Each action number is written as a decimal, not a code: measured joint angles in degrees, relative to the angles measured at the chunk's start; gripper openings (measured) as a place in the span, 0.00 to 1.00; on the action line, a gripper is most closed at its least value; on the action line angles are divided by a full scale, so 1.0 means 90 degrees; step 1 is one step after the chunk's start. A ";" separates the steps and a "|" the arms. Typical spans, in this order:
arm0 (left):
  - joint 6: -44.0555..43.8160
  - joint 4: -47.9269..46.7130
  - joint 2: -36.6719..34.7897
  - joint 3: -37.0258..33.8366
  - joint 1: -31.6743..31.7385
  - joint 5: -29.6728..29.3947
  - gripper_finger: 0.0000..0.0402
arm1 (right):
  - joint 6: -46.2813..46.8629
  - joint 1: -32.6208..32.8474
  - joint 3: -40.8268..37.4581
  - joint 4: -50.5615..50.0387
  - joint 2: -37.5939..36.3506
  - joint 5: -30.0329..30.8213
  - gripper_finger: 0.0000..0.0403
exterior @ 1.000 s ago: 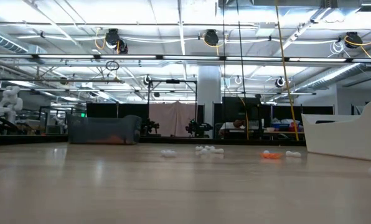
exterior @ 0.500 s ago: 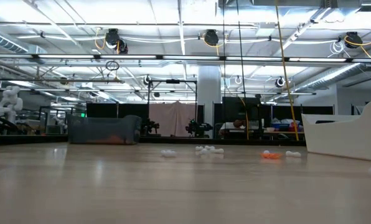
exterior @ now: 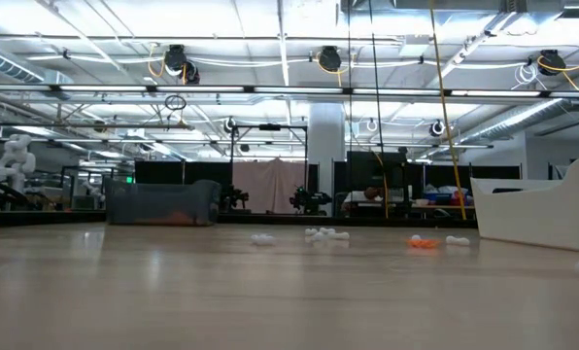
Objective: Sort Halloween decoration
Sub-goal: Put the white bone toy into the orange bin
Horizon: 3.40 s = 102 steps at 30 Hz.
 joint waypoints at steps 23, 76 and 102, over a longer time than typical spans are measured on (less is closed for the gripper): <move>-0.0295 -0.0015 0.0078 0.0000 0.0175 0.0073 0.26 | 0.0020 -0.0029 0.0000 0.0010 0.0000 0.0015 0.00; -0.2172 -0.2902 -0.1484 0.0011 -0.0350 0.1532 0.03 | 0.0792 0.0357 0.0002 -0.1052 0.0695 0.0543 0.48; -0.6414 -0.6473 -0.1503 0.1144 -0.1207 0.3444 0.03 | 0.0617 0.0393 0.0000 -0.1529 0.0729 0.0529 0.48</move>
